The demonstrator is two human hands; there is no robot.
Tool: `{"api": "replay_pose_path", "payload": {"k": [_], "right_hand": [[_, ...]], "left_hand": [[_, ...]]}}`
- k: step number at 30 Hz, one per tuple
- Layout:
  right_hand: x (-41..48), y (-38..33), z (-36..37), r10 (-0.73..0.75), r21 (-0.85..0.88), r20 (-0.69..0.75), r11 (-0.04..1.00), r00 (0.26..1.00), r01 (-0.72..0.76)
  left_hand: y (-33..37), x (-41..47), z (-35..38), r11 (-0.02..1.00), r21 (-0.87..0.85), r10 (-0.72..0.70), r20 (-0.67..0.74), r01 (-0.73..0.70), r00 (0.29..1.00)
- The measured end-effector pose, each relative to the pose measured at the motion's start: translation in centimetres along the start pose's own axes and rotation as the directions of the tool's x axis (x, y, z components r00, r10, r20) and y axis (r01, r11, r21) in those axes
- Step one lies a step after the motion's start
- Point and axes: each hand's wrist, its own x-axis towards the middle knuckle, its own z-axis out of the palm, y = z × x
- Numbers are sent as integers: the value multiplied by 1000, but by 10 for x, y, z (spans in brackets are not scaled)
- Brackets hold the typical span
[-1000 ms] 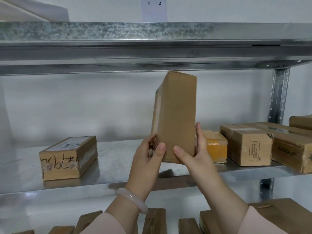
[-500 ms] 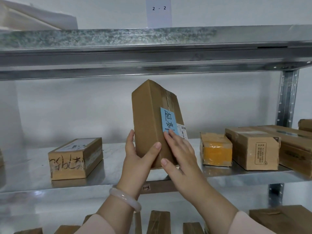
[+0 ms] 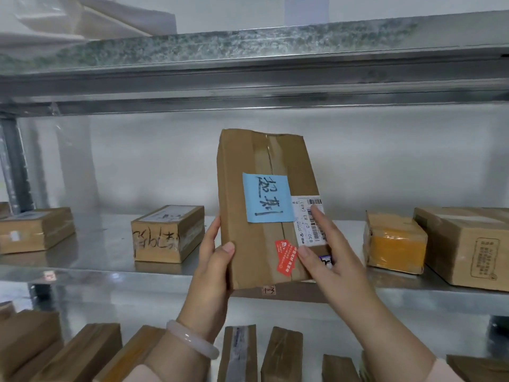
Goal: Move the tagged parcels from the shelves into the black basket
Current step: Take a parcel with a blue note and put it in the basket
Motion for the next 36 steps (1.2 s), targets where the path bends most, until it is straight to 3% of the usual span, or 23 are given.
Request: {"api": "replay_pose_path", "payload": {"k": [7,13,16,21,25,32,36], "right_hand": [[-32,-12,48,-42,-13,-2,999,999,42],[-71,-34,101,-63,-26,38,998,997,64],[-96,-50,142,-36,-39,96,998,995,40],[-155,-71,230,13,20,194,1000,981,-17],[-202,-93,305,31,96,337,993,941,-67],[-258,-120,429,90,85,609,980,788,-178],[-262,-124,483,60,80,691,984,720,-158]], "left_hand": [[17,-51,-51,919,341,227,-45,-199,973],[40,-96,-112,724,635,301,60,-269,952],[53,-124,-151,749,628,256,22,-212,967],[74,-192,-238,594,798,227,-43,-103,973],[100,-256,-307,631,776,176,-155,10,972],[122,-340,-420,607,756,161,-420,246,893],[129,-355,-469,626,703,152,-535,338,831]]}}
